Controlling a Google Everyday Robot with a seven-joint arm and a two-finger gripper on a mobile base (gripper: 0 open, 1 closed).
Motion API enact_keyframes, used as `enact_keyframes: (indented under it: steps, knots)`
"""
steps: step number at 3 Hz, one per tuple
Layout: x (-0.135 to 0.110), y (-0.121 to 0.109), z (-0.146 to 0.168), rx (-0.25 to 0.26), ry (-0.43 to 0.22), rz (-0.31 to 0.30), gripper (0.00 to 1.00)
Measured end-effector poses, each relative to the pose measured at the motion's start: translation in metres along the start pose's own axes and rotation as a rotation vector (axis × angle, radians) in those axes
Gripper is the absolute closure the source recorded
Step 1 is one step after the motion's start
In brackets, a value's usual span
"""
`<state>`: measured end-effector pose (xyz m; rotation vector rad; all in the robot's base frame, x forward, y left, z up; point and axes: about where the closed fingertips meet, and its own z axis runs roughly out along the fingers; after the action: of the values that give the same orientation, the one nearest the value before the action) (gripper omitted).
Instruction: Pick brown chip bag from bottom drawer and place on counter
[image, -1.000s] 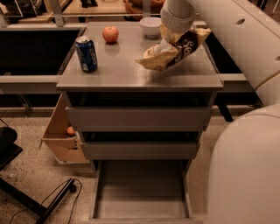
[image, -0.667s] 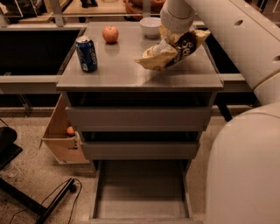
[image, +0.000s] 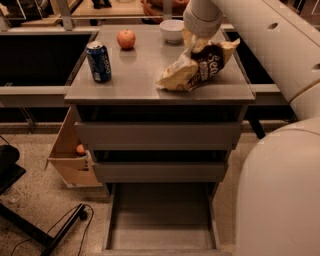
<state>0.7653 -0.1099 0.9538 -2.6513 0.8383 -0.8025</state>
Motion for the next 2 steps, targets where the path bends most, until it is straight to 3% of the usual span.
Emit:
enact_keyframes:
  steps: [1, 2]
  knots:
    - [-0.0001, 0.0, 0.0002, 0.0, 0.0, 0.0, 0.05]
    - [-0.0001, -0.0001, 0.0003, 0.0, -0.001, 0.0, 0.0]
